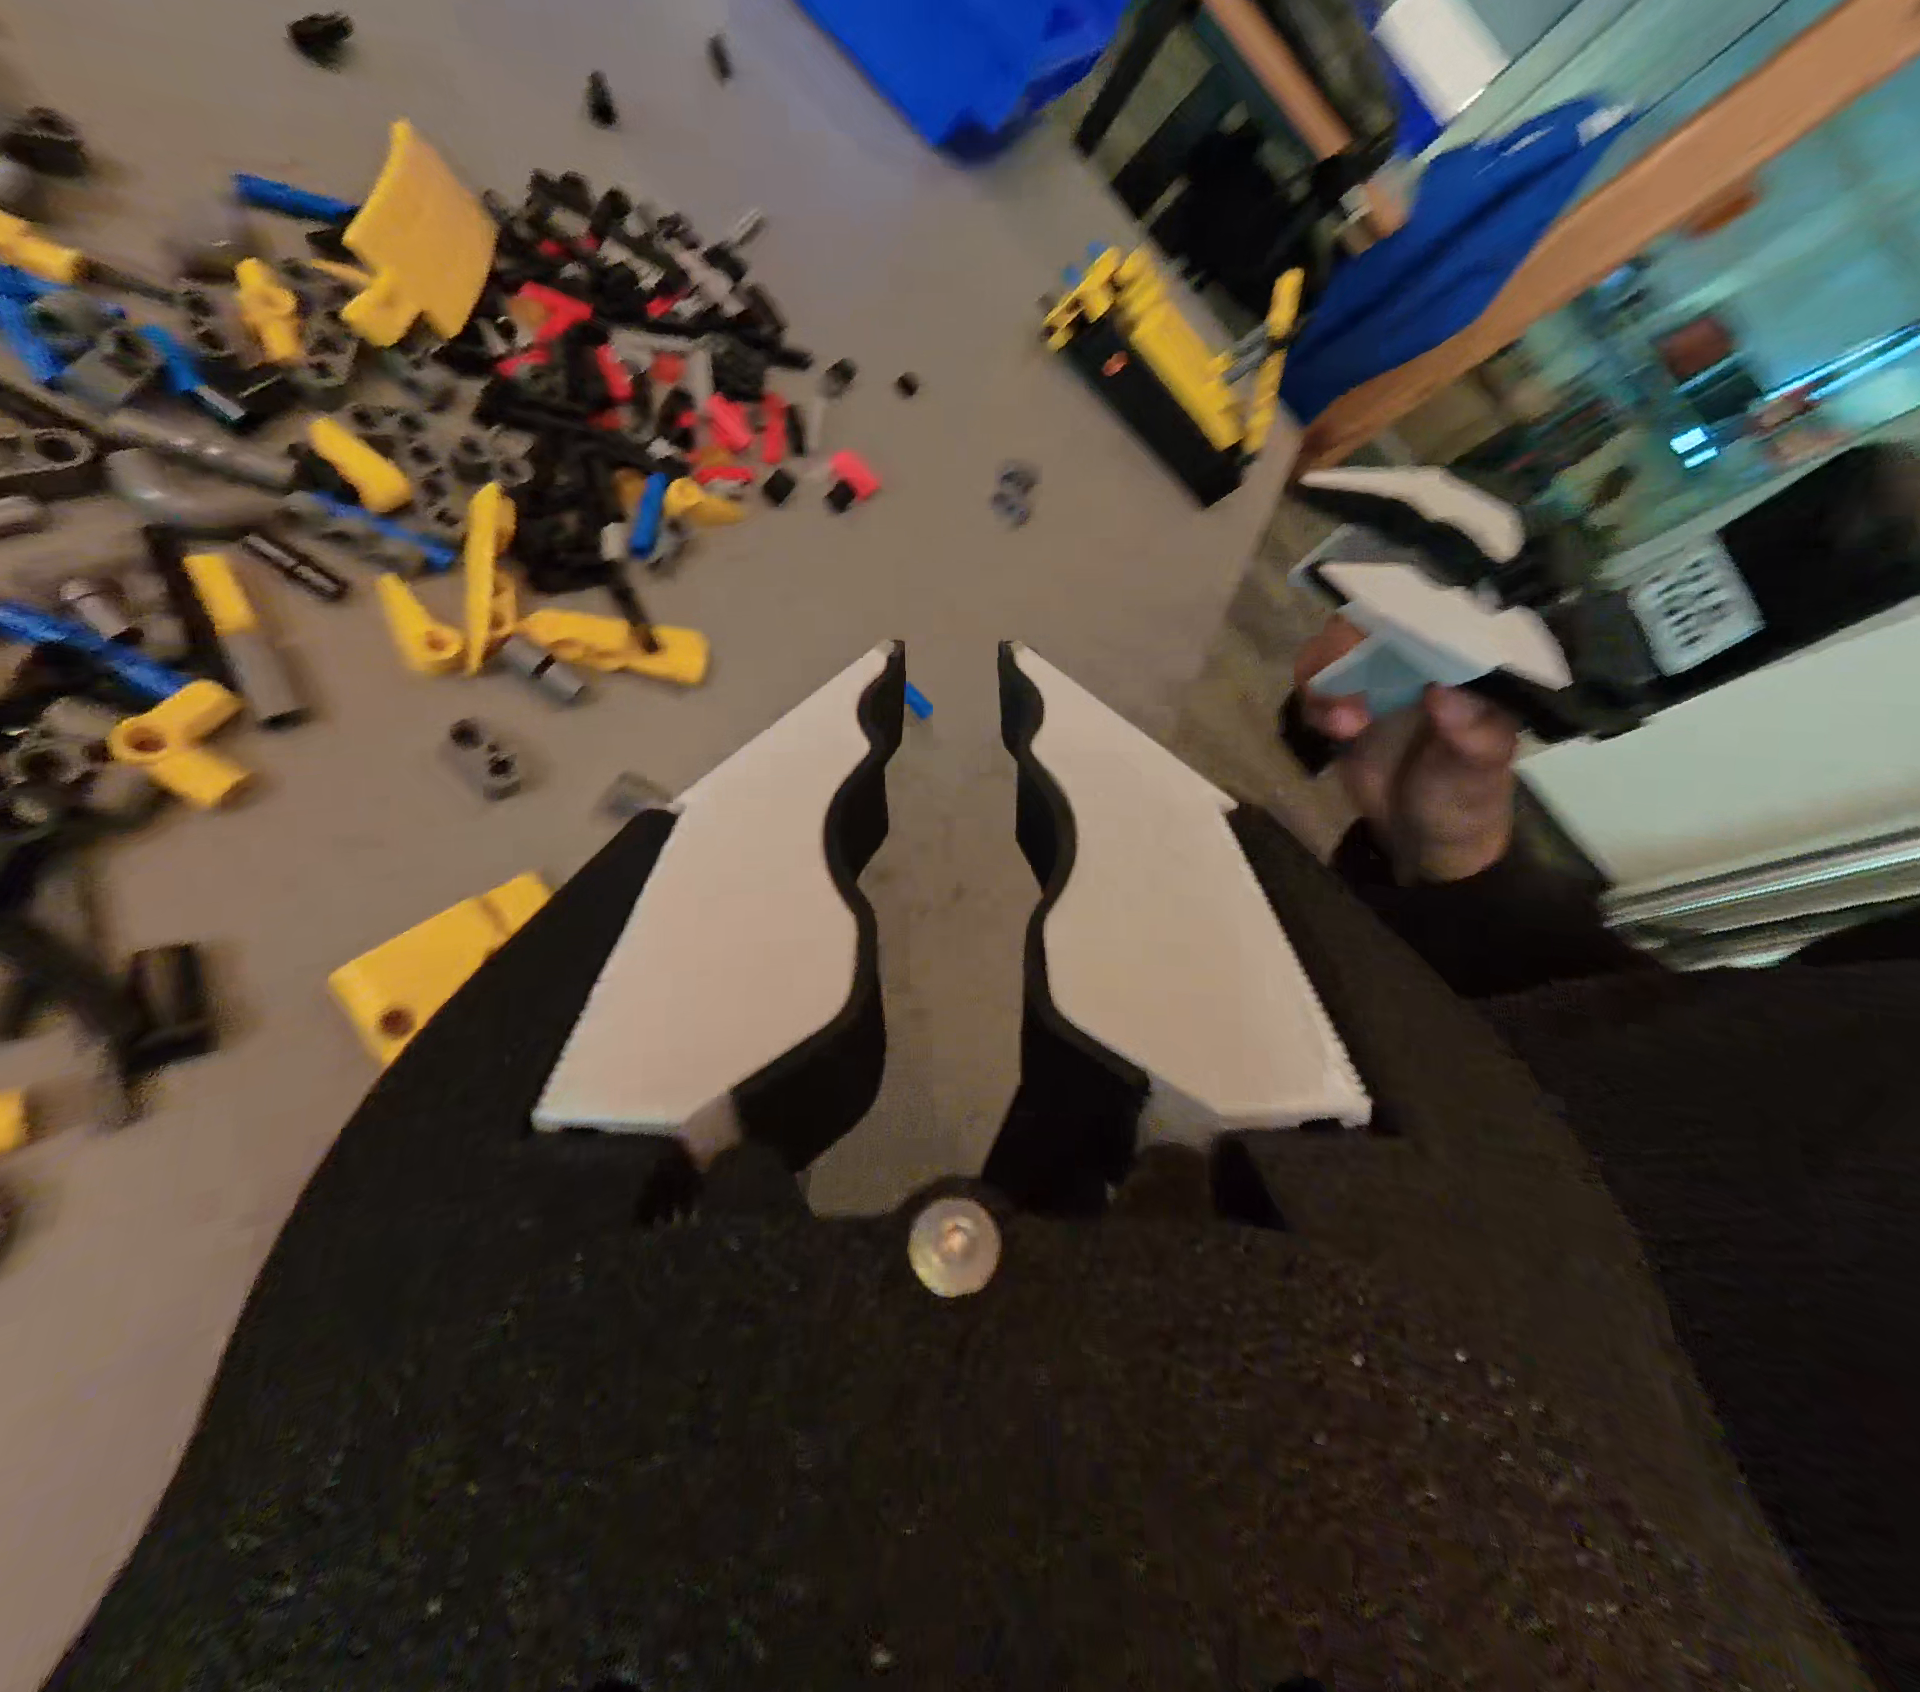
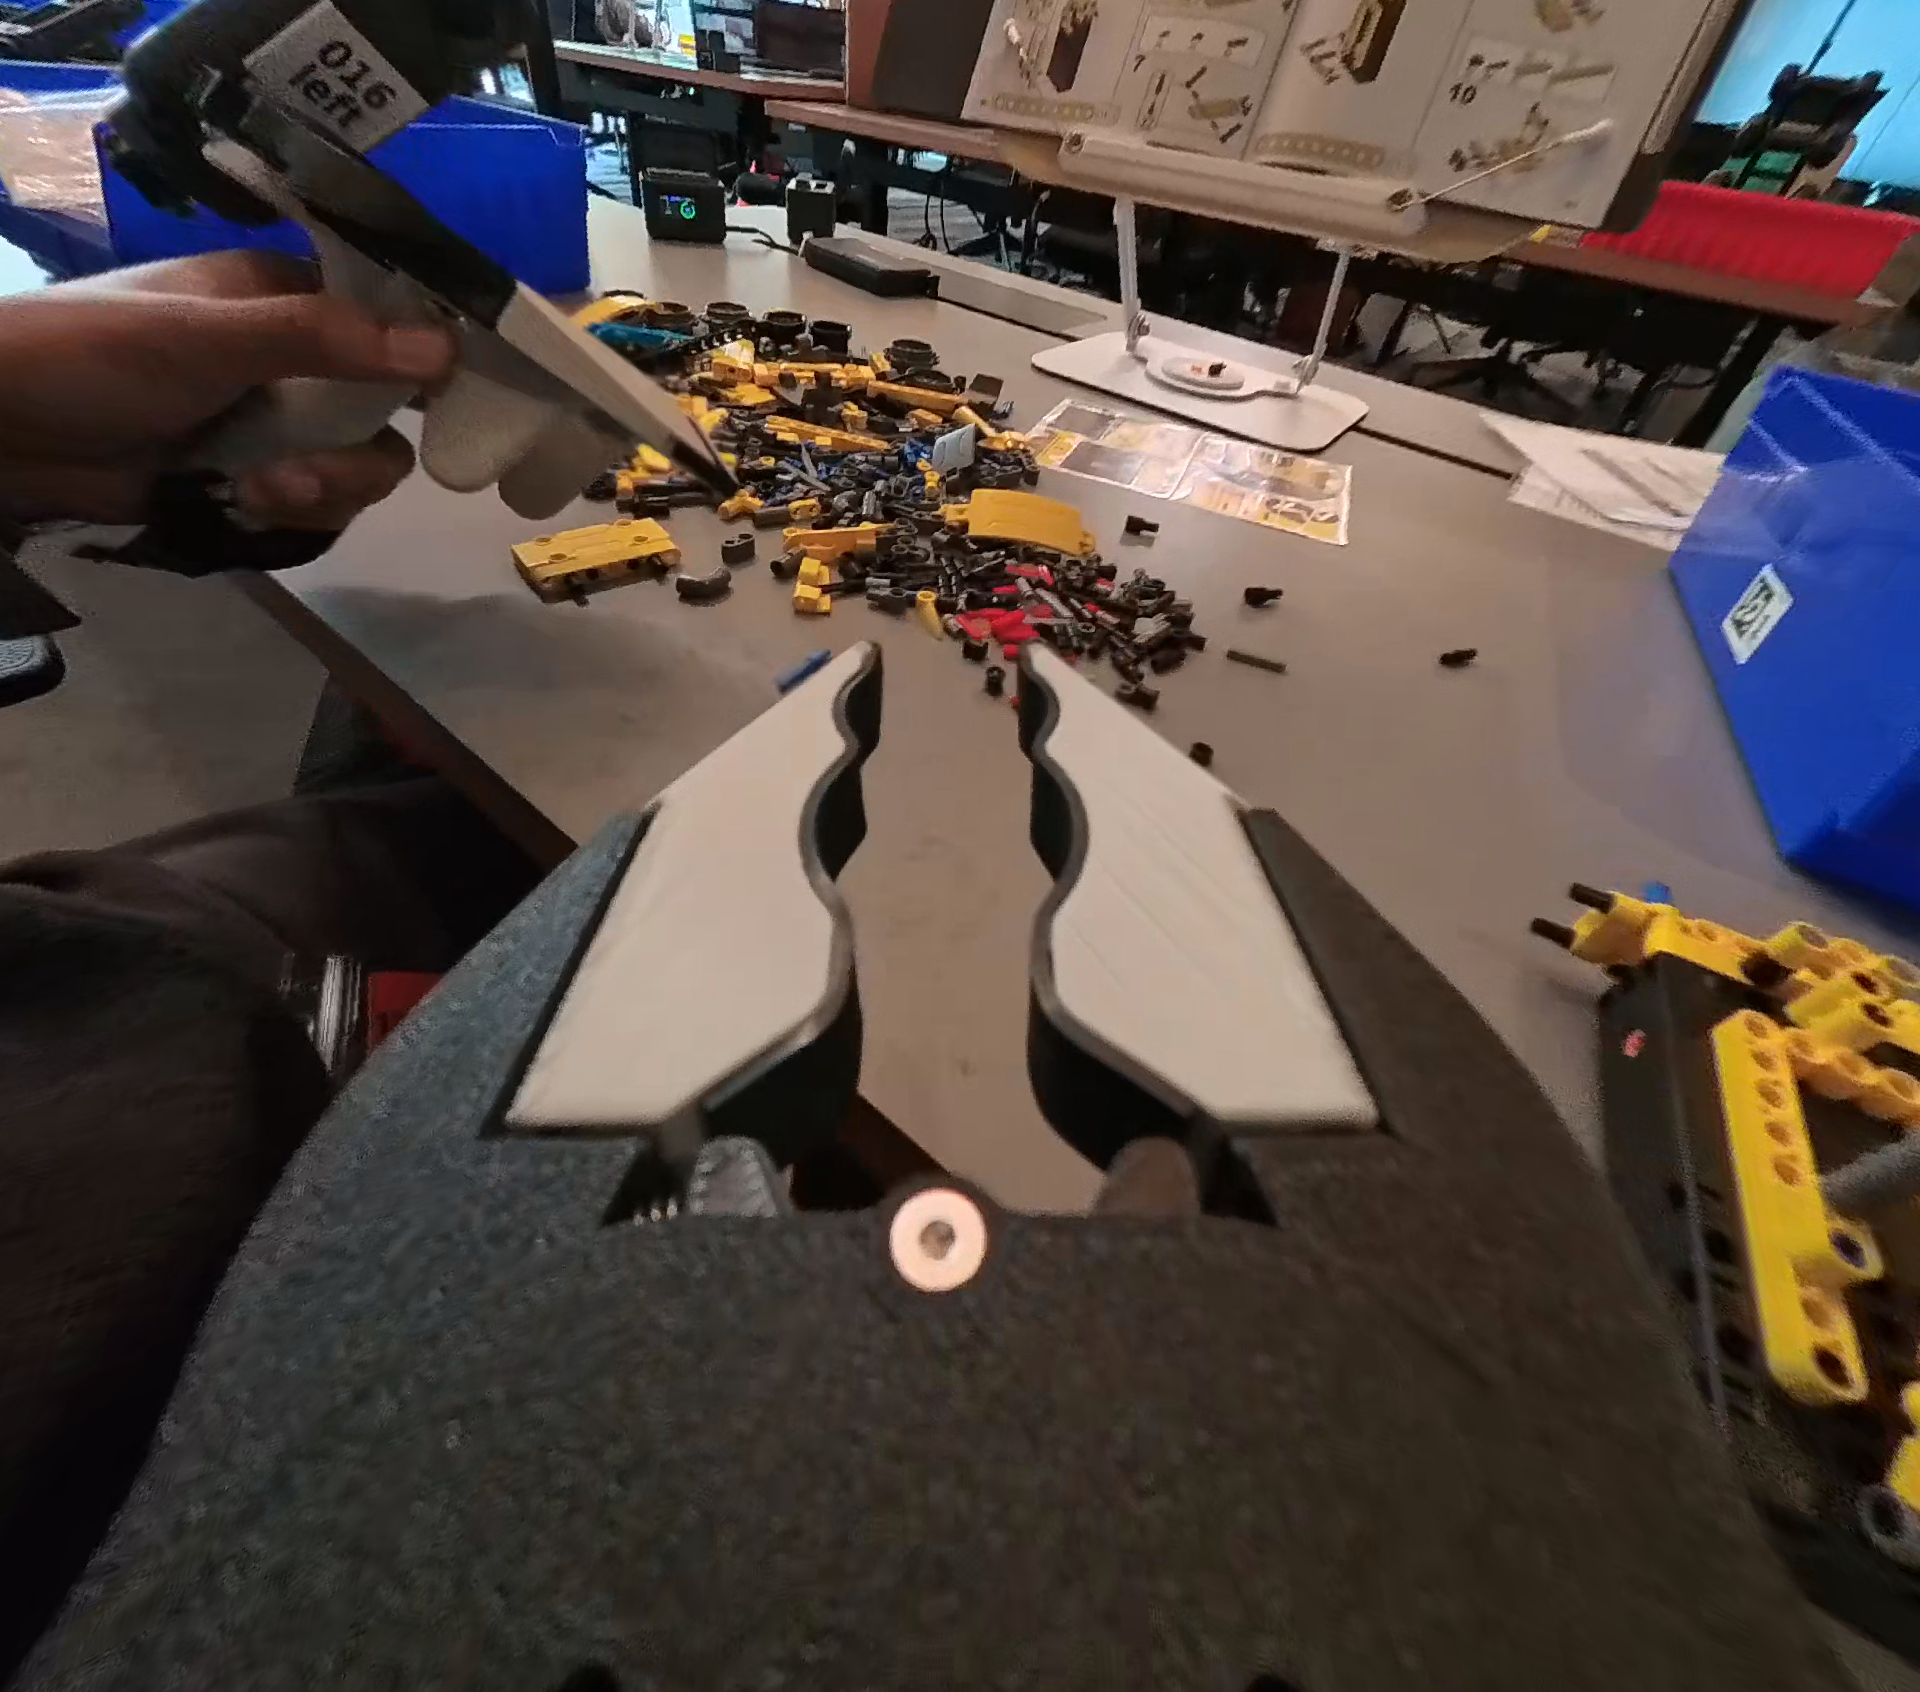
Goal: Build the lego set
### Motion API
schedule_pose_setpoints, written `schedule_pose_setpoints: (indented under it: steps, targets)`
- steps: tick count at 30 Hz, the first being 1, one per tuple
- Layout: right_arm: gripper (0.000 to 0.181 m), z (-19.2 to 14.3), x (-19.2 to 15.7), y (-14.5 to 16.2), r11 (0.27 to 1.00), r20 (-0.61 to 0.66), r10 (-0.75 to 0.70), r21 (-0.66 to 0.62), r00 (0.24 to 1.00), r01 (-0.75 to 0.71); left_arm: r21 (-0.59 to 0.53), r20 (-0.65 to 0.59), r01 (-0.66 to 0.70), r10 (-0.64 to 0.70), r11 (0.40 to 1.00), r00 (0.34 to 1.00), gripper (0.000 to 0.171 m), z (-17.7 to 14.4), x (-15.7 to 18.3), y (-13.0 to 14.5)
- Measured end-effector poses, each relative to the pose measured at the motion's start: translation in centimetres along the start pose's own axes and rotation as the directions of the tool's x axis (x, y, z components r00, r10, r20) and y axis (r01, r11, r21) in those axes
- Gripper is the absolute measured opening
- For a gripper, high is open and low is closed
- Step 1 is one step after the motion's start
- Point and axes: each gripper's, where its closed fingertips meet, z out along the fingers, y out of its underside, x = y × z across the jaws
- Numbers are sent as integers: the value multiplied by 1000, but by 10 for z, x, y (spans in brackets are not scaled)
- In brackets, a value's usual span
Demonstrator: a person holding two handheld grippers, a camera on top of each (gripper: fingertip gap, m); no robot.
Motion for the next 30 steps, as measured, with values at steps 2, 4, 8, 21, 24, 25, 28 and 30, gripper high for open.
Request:
schedule_pose_setpoints:
  steps: [2, 4, 8, 21, 24, 25, 28, 30]
  targets:
    - [27, 6, -4, 1, 1000, 12, 1, -12, 1000, -1, -65, 62, -56, 60, 996, 996, 20, 4, -7, 10]
    - [27, 11, -9, 1, 1000, 26, -1, -19, 1000, 1, -121, 95, -99, 111, 988, 989, 23, 12, -9, 17]
    - [27, 19, -18, 4, 999, 48, -23, -45, 999, 25, -222, 127, -192, 223, 956, 966, 25, 30, -10, 29]
    - [27, 26, -23, 10, 997, 48, -53, -61, 997, 56, -412, 336, -344, 492, 844, 803, 4, 46, -28, 41]
    - [27, 28, -21, 11, 996, 50, -56, -63, 997, 60, -413, 323, -376, 520, 829, 791, 3, 46, -25, 41]
    - [27, 28, -21, 11, 995, 56, -62, -68, 996, 66, -395, 288, -403, 527, 826, 799, 3, 48, -17, 40]
    - [32, 29, -30, 11, 997, 154, -41, -55, 987, 50, -273, 149, -518, 568, 811, 809, 3, 49, 20, 30]
    - [48, 27, -33, 8, 997, 235, 78, -47, 969, -69, -175, 102, -616, 637, 768, 764, 3, 44, 44, 21]
